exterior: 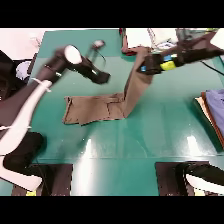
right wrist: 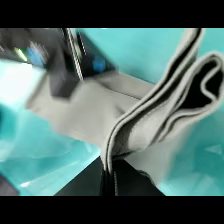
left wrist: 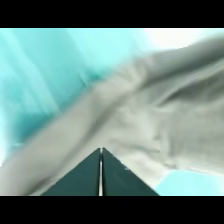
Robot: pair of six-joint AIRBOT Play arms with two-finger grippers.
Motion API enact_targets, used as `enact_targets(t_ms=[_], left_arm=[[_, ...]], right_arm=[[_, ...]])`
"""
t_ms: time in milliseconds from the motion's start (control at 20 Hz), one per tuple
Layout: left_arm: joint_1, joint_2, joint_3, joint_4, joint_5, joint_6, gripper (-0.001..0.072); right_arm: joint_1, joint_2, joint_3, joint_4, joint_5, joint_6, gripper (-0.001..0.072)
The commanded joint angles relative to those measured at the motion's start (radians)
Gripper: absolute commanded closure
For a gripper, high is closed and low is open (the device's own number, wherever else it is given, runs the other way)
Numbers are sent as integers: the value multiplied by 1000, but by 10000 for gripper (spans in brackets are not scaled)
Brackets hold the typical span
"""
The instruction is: Fold the shirts.
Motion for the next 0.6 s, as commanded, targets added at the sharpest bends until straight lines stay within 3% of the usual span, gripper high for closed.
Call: enact_targets(t_ms=[0,350,400,450,500,550], left_arm=[[145,162,36,153,-75,0,674],[344,425,37,282,-103,3,674],[354,443,37,282,-103,5,674],[359,449,37,283,-106,7,674],[359,453,40,283,-117,7,674],[359,455,40,283,-133,7,674]], right_arm=[[164,-129,105,17,-93,3,697],[477,-528,321,16,-369,5,692],[501,-598,367,17,-414,-1,652],[514,-652,415,16,-432,-12,435],[516,-689,457,16,-425,-12,311],[508,-692,466,5,-402,-12,311]])
